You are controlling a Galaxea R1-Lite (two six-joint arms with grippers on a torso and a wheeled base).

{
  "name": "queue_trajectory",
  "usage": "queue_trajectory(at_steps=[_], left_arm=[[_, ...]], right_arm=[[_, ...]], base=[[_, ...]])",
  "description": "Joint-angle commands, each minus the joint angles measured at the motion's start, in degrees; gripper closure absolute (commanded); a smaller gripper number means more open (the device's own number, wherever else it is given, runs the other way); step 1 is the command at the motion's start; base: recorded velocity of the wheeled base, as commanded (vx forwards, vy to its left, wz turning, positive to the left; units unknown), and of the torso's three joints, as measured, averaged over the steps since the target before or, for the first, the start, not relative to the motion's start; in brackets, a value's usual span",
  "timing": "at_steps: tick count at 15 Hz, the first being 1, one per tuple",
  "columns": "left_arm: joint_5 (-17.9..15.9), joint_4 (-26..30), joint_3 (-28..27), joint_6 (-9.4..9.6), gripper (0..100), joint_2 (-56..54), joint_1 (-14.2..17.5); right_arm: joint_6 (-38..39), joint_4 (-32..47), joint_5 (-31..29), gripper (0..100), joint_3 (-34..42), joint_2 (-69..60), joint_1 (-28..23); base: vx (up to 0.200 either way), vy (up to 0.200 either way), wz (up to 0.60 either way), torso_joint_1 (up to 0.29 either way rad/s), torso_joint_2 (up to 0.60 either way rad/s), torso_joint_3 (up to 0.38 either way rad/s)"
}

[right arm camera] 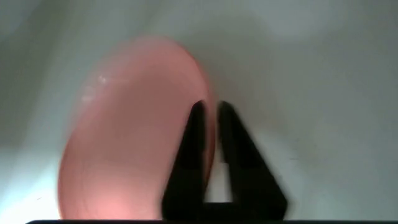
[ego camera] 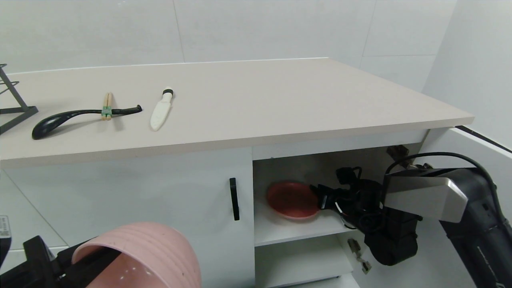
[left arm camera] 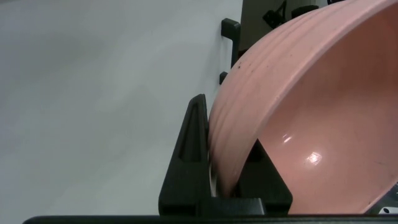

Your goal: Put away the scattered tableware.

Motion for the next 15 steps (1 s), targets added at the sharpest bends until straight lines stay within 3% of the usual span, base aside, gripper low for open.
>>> queue_trajectory(at_steps=[1, 4, 7, 12, 15], left_arm=[[0.0, 0.0, 0.0, -0.01, 100, 0.1, 0.0], [0.0, -0.1, 0.0, -0.10, 100, 0.1, 0.0], [0.0, 0.0, 0.2, 0.08, 100, 0.0, 0.0], [-0.2, 0.0, 0.2, 0.43, 100, -0.3, -0.3], [-0.2, 0.0, -1.9, 0.43, 100, 2.9, -5.3]], right_arm=[[-0.6, 0.0, -0.5, 0, -1.4, 0.7, 0.1], [-4.2, 0.0, -0.7, 0, 1.9, -8.1, 1.1], [-8.9, 0.0, -0.7, 0, 24.5, -23.4, 12.5], [-11.8, 0.0, -0.7, 0, 42.5, -40.2, 18.4], [-18.0, 0.0, -0.7, 0, 46.2, -45.0, 18.5]], base=[[0.000, 0.000, 0.00, 0.000, 0.00, 0.000], [0.000, 0.000, 0.00, 0.000, 0.00, 0.000], [0.000, 0.000, 0.00, 0.000, 0.00, 0.000], [0.000, 0.000, 0.00, 0.000, 0.00, 0.000], [0.000, 0.000, 0.00, 0.000, 0.00, 0.000]])
